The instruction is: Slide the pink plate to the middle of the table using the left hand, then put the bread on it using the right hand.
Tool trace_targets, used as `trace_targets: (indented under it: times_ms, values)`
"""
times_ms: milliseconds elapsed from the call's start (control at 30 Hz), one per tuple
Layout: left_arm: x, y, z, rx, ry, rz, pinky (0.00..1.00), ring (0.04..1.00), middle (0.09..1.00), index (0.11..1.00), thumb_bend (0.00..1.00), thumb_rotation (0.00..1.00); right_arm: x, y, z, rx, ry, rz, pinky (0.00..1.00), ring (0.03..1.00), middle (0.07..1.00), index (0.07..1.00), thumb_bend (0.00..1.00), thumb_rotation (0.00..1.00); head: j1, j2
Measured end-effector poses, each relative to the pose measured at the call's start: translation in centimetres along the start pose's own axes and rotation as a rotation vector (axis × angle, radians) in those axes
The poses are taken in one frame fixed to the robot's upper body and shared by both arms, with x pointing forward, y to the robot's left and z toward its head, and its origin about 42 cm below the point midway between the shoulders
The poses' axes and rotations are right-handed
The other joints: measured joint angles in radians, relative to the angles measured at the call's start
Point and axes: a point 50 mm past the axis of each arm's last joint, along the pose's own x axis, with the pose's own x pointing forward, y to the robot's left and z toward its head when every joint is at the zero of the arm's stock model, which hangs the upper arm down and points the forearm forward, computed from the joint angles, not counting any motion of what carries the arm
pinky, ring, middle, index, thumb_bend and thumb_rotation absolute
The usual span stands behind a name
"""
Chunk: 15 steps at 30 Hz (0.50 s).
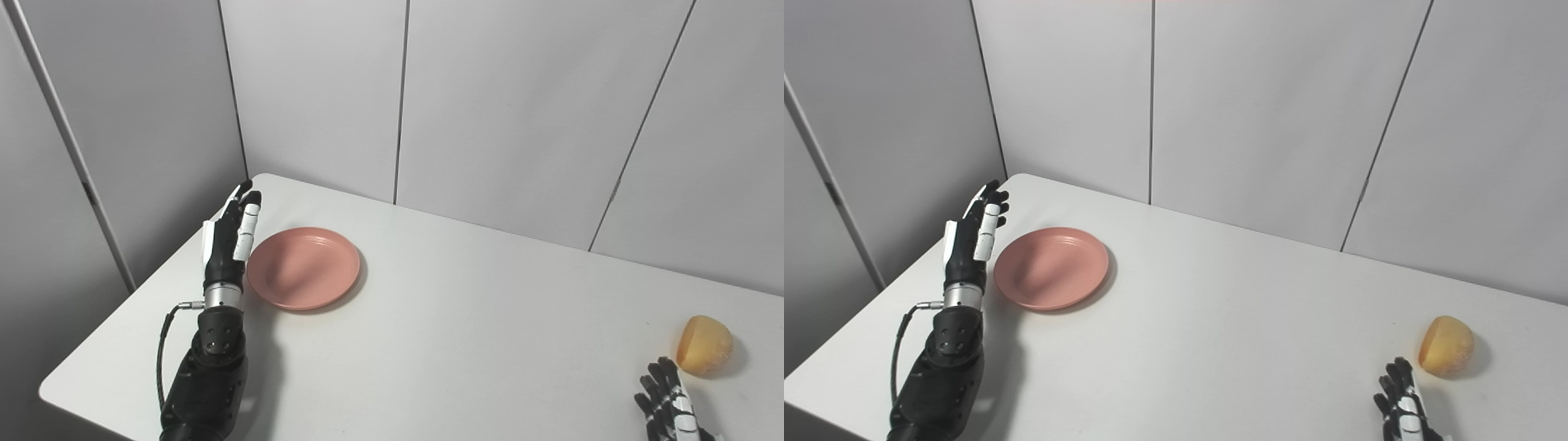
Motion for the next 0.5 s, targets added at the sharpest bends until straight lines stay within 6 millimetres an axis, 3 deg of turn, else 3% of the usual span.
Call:
trace_targets:
  times_ms: [300,500]
  values:
    - [0.5,0.3,-1.8,-0.015,0.077,-0.013,0.86,0.870,0.870,0.861,0.77,1.00,0.0,0.1,0.2,0.000,-0.008,0.001,1.00,1.000,1.000,1.000,0.35,0.99,0.003,0.002]
    - [0.7,0.1,-2.0,-0.045,0.092,-0.024,0.87,0.877,0.882,0.872,0.77,1.00,-0.1,0.1,0.6,-0.002,-0.023,0.003,1.00,1.000,1.000,1.000,0.35,0.99,-0.003,0.011]
